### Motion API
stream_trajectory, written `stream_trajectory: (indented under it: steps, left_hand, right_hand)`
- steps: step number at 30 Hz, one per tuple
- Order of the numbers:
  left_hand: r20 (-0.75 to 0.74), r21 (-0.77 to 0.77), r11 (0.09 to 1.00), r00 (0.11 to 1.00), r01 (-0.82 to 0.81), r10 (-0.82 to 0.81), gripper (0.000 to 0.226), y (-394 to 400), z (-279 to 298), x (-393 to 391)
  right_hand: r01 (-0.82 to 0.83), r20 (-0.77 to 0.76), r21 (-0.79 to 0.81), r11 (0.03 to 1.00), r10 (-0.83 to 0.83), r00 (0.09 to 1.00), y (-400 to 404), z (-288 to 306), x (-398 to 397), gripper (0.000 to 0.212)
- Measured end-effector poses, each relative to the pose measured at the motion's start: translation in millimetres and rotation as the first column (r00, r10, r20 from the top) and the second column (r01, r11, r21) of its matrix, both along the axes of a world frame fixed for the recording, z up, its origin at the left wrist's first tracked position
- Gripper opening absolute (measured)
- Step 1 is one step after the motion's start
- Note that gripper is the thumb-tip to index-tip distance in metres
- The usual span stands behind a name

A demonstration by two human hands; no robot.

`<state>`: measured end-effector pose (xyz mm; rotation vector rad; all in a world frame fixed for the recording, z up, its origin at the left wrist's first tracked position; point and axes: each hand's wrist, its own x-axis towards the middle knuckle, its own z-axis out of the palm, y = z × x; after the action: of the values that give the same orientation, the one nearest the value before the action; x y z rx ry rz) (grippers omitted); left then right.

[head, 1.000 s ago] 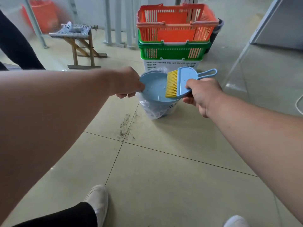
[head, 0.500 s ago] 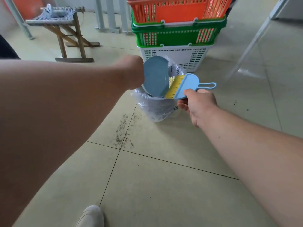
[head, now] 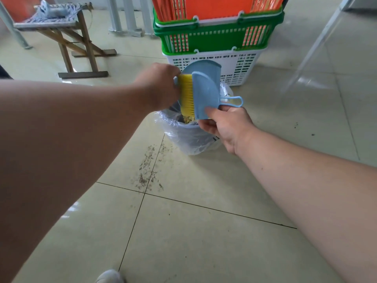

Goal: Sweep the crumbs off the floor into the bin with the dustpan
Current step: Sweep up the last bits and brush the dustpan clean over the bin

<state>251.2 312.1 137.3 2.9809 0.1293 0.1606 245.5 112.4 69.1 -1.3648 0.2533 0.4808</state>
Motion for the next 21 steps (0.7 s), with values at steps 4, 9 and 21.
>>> stream_trajectory:
  steps: [4, 9, 21]
  left_hand:
    - [-0.042, -0.081, 0.996, 0.998, -0.05, 0.046, 0.03, 10.4, 1.0, -2.5]
    - [-0.08, -0.066, 0.992, 0.992, -0.105, 0.099, 0.032, 23.8, -5.7, -11.6]
    - [-0.118, -0.486, 0.845, 0.975, -0.224, 0.19, 0.018, 28.3, -11.8, -49.2]
  right_hand:
    - [0.168, 0.057, -0.185, 0.968, -0.16, 0.985, 5.5, 0.4, 10.4, 0.008]
    - [0.214, 0.072, -0.196, 0.957, -0.204, 0.976, 0.6, -1.7, 12.3, 0.011]
    - [0.127, 0.186, -0.203, 0.971, -0.089, 0.978, -22.2, 0.9, 9.2, 0.015]
